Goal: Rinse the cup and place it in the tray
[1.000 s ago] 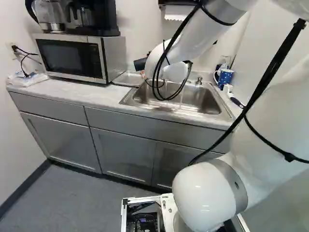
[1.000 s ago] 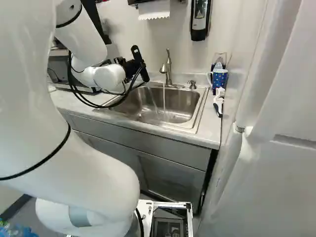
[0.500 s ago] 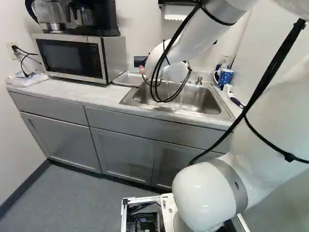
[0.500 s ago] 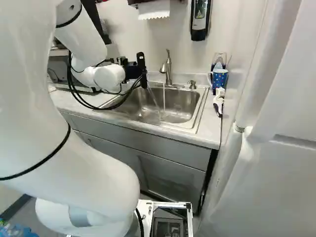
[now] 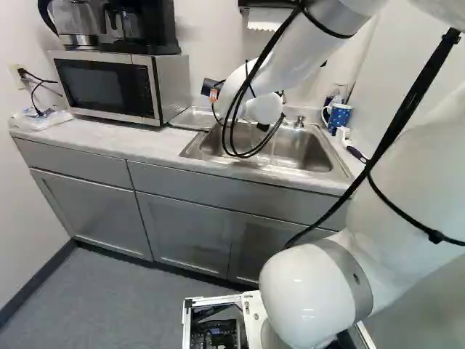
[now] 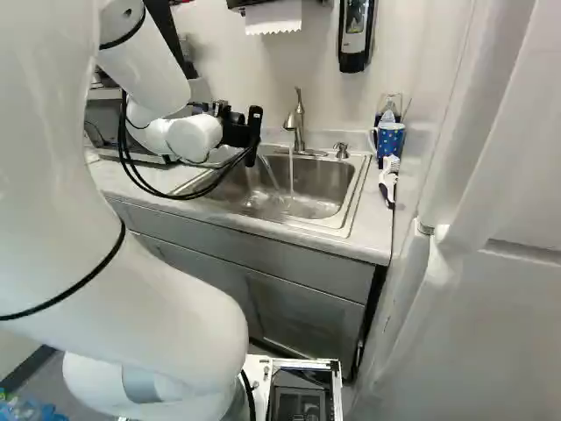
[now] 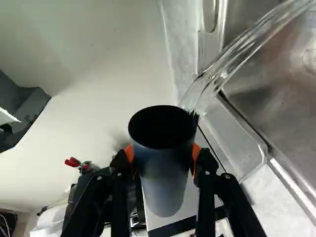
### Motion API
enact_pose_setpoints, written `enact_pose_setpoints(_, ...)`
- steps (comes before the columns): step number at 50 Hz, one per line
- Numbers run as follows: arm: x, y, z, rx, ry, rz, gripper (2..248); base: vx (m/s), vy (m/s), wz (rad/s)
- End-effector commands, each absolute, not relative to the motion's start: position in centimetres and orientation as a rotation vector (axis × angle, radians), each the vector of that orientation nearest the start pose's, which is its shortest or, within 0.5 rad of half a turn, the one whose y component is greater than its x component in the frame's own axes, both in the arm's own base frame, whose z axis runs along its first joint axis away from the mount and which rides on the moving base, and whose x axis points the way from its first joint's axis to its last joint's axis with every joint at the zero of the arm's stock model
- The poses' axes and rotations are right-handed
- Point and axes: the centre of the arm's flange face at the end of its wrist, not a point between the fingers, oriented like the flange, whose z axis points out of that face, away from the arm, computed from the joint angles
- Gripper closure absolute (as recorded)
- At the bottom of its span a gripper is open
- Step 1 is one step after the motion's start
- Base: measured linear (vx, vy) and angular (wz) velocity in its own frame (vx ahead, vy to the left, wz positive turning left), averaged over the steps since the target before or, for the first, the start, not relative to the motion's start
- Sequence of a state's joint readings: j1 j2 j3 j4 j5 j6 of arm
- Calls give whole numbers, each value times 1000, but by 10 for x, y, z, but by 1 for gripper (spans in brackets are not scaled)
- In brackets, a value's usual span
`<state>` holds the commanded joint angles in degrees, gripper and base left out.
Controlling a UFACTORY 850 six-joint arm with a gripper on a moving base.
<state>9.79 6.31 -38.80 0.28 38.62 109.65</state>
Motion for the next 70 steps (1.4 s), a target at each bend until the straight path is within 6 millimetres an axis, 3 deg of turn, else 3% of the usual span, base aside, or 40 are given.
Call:
enact_pose_setpoints(29, 448, 77, 547, -885, 1465, -563, 126, 0, 0, 0)
enact_pose_setpoints(70, 448, 77, 547, -885, 1465, -563, 126, 0, 0, 0)
